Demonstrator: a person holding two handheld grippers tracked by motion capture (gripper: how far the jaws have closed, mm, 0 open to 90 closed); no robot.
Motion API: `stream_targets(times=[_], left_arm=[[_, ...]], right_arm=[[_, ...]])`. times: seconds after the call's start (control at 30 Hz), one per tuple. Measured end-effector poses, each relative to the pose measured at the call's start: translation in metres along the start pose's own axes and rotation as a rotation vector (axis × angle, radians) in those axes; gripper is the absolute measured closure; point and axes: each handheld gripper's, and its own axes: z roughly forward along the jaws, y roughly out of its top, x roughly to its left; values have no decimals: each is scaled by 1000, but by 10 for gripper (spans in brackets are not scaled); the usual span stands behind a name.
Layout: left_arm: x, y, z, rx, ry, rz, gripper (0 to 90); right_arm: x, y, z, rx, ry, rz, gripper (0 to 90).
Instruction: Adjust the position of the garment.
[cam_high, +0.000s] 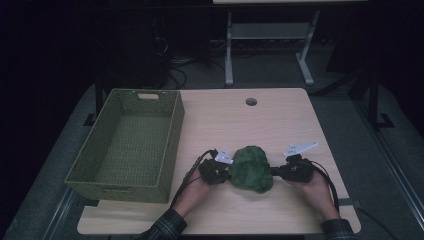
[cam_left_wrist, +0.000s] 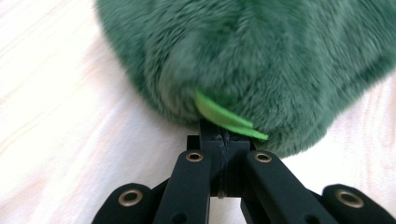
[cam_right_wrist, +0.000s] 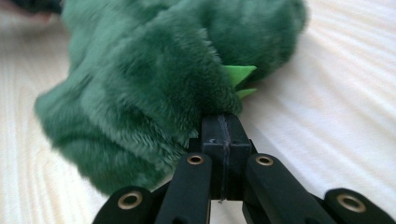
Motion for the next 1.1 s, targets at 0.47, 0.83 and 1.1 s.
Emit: stream_targets(times=[0.47,0.83,1.1], left_arm=[[7,-6,-27,-47,15,-6,761],[-1,16,-47,-38,-27,84,434],[3,40,-49,0,-41,151,267]], right_arm=[[20,-24,-22,-98,-189,17,534],[7,-52,-25,-46,-310,62,122],[4,-55,-23,-30,-336,47,28]])
